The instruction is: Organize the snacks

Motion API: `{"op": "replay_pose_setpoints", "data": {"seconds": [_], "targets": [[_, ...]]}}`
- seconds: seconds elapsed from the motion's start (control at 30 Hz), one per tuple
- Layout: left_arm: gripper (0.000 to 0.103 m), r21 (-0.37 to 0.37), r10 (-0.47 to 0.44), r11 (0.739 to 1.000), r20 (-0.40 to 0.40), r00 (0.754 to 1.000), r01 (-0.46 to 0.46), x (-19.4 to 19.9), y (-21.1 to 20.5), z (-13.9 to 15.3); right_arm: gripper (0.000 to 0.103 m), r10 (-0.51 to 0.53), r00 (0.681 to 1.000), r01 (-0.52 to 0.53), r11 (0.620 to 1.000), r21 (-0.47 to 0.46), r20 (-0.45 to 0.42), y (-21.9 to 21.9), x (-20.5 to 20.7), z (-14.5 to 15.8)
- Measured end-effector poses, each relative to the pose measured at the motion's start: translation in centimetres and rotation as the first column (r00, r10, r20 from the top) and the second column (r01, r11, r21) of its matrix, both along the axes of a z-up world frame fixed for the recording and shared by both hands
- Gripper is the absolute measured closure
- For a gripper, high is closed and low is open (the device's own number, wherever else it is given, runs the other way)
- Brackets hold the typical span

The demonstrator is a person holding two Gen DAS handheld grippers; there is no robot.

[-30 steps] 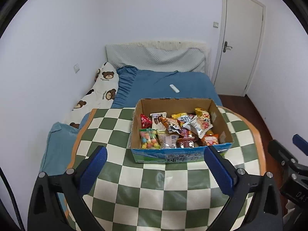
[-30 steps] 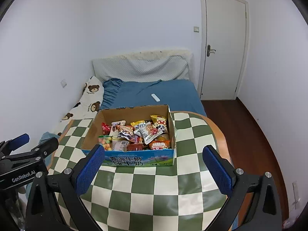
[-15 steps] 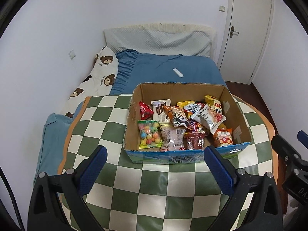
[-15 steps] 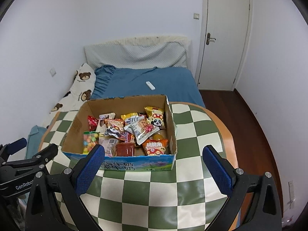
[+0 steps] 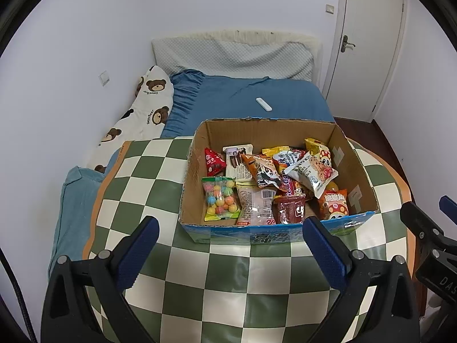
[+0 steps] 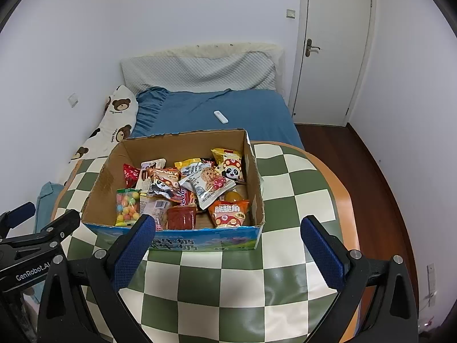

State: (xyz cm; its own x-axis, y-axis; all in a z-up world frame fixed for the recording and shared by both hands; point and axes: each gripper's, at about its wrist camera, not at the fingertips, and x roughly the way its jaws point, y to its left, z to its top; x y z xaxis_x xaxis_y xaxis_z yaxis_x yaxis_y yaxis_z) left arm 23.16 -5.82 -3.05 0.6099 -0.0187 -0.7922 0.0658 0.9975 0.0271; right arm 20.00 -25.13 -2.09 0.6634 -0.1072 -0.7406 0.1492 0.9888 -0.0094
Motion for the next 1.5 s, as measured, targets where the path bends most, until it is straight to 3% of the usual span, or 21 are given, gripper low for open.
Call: {"op": "replay_pose_setpoints", "data": {"seconds": [1.5], "targets": [[0.000,-0.005,-0.001,1.000,0.018,1.000,0.001,-1.0,-0.3,1.0,0.000,0.003,1.000,-0.003,1.000,0.008,-0.007,-0.3,-0.8,0.3]]}}
